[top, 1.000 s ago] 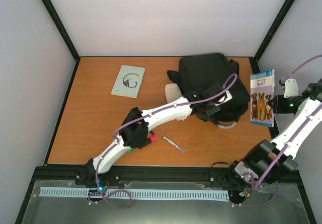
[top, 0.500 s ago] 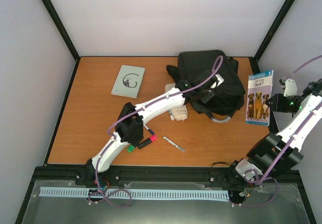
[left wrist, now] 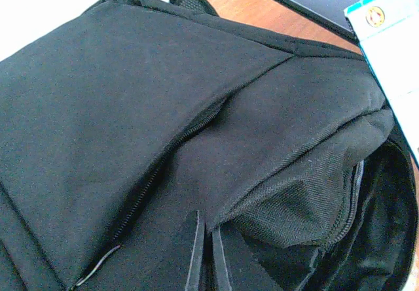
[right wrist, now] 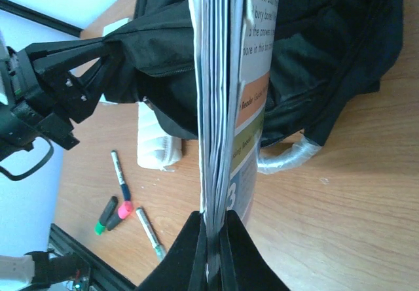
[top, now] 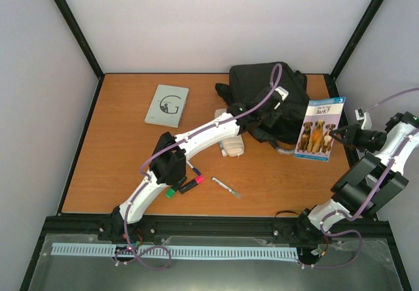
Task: Pack the student bag
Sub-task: Place the book in the student bag.
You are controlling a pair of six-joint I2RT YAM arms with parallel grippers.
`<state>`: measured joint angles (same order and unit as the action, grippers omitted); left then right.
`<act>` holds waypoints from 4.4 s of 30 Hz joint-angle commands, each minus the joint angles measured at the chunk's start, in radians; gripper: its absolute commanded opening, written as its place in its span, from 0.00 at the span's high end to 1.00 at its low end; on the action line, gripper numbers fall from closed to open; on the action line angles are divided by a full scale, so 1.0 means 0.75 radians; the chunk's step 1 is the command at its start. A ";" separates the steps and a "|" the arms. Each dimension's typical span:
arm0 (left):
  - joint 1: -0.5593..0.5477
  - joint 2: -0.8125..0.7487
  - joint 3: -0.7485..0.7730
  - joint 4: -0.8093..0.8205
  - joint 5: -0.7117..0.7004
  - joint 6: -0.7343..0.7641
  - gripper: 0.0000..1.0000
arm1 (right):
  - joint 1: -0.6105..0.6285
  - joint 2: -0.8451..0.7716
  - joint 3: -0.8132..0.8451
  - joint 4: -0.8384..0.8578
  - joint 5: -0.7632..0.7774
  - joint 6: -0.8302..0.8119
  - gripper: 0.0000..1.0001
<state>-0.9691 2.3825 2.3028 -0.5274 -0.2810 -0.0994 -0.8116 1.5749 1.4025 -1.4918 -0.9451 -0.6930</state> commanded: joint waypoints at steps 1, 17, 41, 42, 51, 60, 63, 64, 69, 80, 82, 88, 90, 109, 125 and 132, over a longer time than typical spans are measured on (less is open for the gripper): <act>0.021 -0.054 0.038 0.154 -0.027 -0.075 0.99 | -0.006 0.018 -0.019 -0.017 -0.184 -0.060 0.97; 0.026 -0.059 0.033 0.120 -0.044 -0.102 0.99 | -0.064 -0.104 -0.189 0.376 -0.337 0.461 0.97; 0.026 -0.066 0.025 0.134 -0.048 -0.135 0.99 | -0.198 -0.095 -0.403 0.327 -0.310 0.557 0.97; 0.026 -0.068 0.025 0.135 -0.038 -0.133 0.99 | -0.170 -0.099 -0.414 0.333 -0.310 0.564 0.97; 0.026 -0.097 0.014 0.141 0.037 -0.109 0.99 | 0.038 -0.087 -0.454 0.341 -0.353 0.572 0.97; 0.026 -0.190 -0.119 0.230 0.168 -0.068 0.99 | 0.238 0.020 -0.427 0.301 -0.364 0.507 0.97; 0.027 -0.219 -0.160 0.238 0.193 -0.070 0.99 | 0.290 0.005 -0.457 0.342 -0.382 0.533 0.97; 0.026 -0.235 -0.180 0.248 0.208 -0.064 0.99 | 0.310 0.000 -0.463 0.349 -0.391 0.534 0.97; 0.026 -0.307 -0.271 0.288 0.314 -0.029 0.99 | 0.358 0.000 -0.436 0.312 -0.478 0.443 0.97; 0.032 -0.460 -0.455 0.354 0.396 0.056 0.99 | 0.358 0.034 -0.349 0.171 -0.636 0.206 0.97; 0.039 -0.484 -0.489 0.367 0.422 0.058 0.99 | 0.354 0.095 -0.351 0.184 -0.613 0.204 0.97; 0.045 -0.543 -0.600 0.420 0.437 0.031 0.99 | 0.356 0.353 -0.218 0.077 -0.549 0.050 0.91; 0.046 -0.546 -0.621 0.421 0.433 0.027 0.99 | 0.356 0.421 -0.197 0.088 -0.508 0.077 0.81; 0.077 -0.561 -0.724 0.417 0.319 -0.077 0.99 | 0.355 0.098 -0.337 0.552 0.136 0.400 0.33; 0.148 -0.501 -0.708 0.404 0.411 -0.296 0.99 | 0.797 -0.439 -0.510 0.491 0.463 -0.446 0.47; 0.190 -0.471 -0.653 0.349 0.489 -0.381 0.99 | 1.170 -0.579 -0.525 0.625 0.816 -0.496 0.44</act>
<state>-0.8558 2.0377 1.7439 -0.2977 0.0422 -0.3149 -0.0414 1.2186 1.0252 -1.0893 -0.5037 -0.9901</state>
